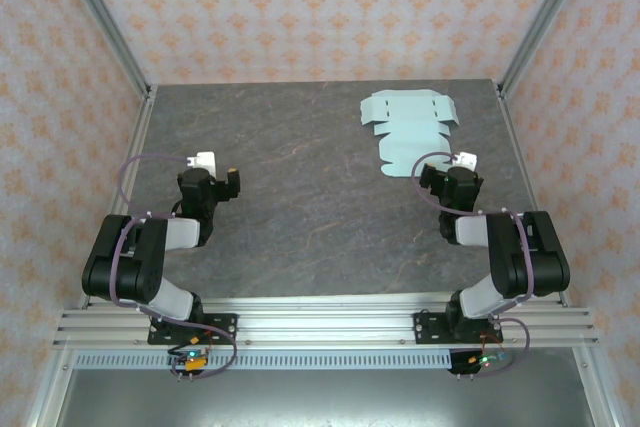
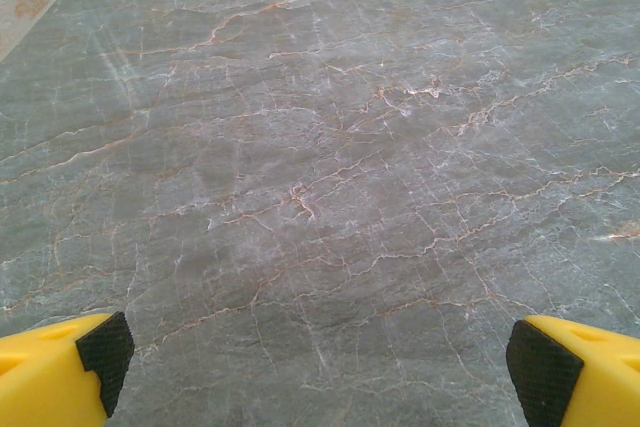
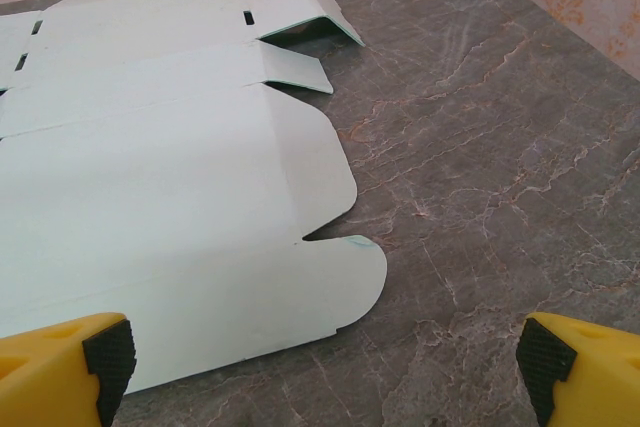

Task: Fold the paper box

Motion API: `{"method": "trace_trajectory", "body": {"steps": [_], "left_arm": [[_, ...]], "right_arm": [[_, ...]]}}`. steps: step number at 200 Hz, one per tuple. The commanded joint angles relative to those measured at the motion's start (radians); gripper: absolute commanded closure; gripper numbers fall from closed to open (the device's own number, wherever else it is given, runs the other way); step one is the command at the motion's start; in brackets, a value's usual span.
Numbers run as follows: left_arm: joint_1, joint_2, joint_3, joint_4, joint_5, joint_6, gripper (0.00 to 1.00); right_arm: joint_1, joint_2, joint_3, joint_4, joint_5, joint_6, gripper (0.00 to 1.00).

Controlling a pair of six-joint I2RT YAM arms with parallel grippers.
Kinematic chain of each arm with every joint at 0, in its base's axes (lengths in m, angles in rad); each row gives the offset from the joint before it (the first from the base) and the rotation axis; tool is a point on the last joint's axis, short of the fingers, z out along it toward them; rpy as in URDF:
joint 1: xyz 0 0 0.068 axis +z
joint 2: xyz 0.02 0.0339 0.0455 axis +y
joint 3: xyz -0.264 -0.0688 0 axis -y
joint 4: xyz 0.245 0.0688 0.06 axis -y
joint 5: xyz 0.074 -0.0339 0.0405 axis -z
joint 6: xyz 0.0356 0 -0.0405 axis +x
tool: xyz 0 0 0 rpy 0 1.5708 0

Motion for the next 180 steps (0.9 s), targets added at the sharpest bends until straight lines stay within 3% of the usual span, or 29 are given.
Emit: {"method": "trace_trajectory", "body": {"steps": [1, 24, 37, 51, 81, 101, 134, 149, 167, 180], "left_arm": [[-0.001, -0.011, 0.02, 0.021, -0.008, -0.003, 0.0], [-0.013, -0.059, 0.066, -0.088, -0.007, 0.014, 0.0], [-0.081, -0.133, 0.147, -0.287, -0.095, 0.069, 0.0], [-0.156, -0.205, 0.191, -0.379, -0.118, 0.119, 0.0], [-0.181, -0.317, 0.274, -0.536, -0.007, -0.006, 0.0], [-0.18, -0.368, 0.333, -0.664, 0.099, 0.008, 0.0], [-0.17, -0.471, 0.388, -0.786, 0.069, -0.111, 0.0], [-0.169, -0.523, 0.404, -0.854, -0.054, -0.236, 0.0], [-0.16, -0.559, 0.445, -1.088, -0.399, -0.612, 0.0], [-0.145, -0.581, 0.45, -1.137, -0.409, -0.56, 0.0]], "right_arm": [[-0.003, -0.007, 0.013, 0.007, -0.006, -0.005, 0.01], [-0.003, -0.095, 0.022, -0.08, 0.145, 0.056, 0.01], [-0.003, -0.194, 0.032, -0.168, 0.185, 0.069, 0.01], [-0.002, -0.25, 0.074, -0.266, 0.252, 0.108, 0.01], [-0.006, -0.183, 0.404, -0.806, 0.547, 0.44, 0.01], [-0.013, -0.027, 0.573, -0.897, 0.412, 0.347, 0.01], [-0.015, 0.254, 0.871, -1.044, 0.118, 0.304, 0.01], [-0.014, 0.354, 0.968, -1.063, -0.013, 0.294, 0.01], [-0.013, 0.471, 1.101, -1.145, -0.119, 0.284, 0.01], [-0.001, 0.527, 1.156, -1.175, -0.126, 0.252, 0.01]]}}
